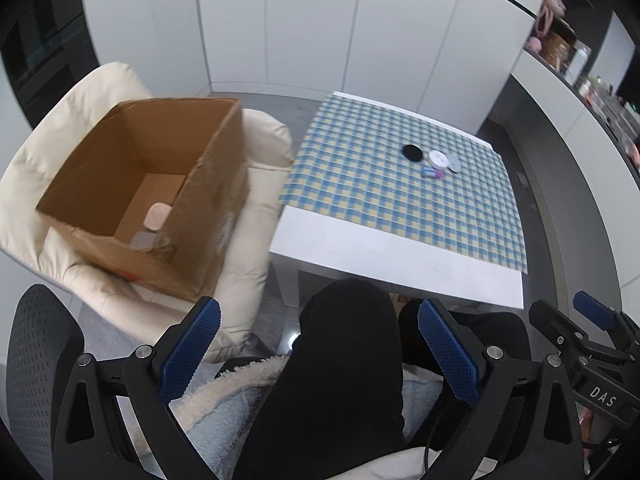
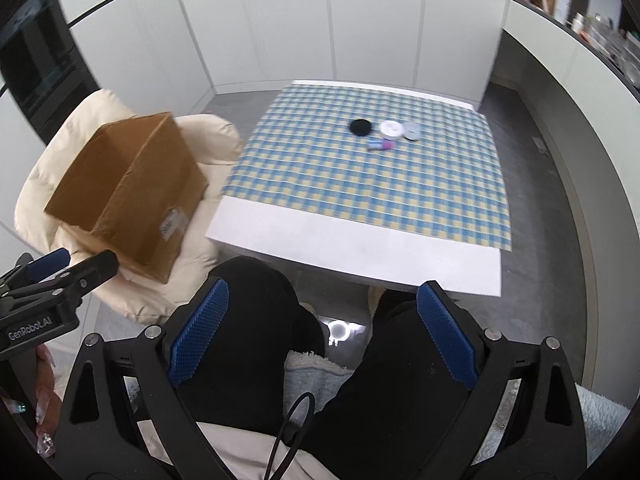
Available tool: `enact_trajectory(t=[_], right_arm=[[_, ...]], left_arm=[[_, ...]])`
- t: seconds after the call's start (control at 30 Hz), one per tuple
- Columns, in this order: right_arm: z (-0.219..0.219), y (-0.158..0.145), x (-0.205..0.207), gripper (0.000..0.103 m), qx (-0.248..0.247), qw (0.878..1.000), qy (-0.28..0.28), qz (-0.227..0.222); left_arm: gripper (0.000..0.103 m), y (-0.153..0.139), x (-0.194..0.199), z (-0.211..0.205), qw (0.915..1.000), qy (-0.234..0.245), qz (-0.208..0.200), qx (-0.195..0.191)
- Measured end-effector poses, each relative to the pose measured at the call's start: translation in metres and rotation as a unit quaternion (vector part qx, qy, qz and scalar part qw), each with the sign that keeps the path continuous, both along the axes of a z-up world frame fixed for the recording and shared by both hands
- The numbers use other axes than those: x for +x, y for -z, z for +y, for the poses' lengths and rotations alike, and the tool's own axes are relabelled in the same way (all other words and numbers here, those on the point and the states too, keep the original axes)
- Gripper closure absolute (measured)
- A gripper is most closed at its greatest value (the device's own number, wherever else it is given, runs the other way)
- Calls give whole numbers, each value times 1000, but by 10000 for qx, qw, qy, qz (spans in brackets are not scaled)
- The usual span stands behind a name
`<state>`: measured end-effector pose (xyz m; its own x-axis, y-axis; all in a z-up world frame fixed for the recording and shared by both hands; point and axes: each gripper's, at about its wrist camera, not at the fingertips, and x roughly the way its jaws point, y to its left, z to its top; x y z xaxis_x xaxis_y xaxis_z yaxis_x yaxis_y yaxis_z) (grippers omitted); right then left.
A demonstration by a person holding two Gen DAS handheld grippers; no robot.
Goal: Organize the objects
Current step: 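Move both open tools over to the checked table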
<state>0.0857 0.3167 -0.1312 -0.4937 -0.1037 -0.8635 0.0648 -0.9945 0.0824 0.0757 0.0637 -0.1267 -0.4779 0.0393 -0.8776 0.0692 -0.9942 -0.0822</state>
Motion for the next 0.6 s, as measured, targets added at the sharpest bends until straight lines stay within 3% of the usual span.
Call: enact_trajectory(t=[0.6], right_arm=[[89,25,-4,6,-184,9945,1031,-64]], left_arm=[[3,21,-50,68,9976,652,-135,-210]])
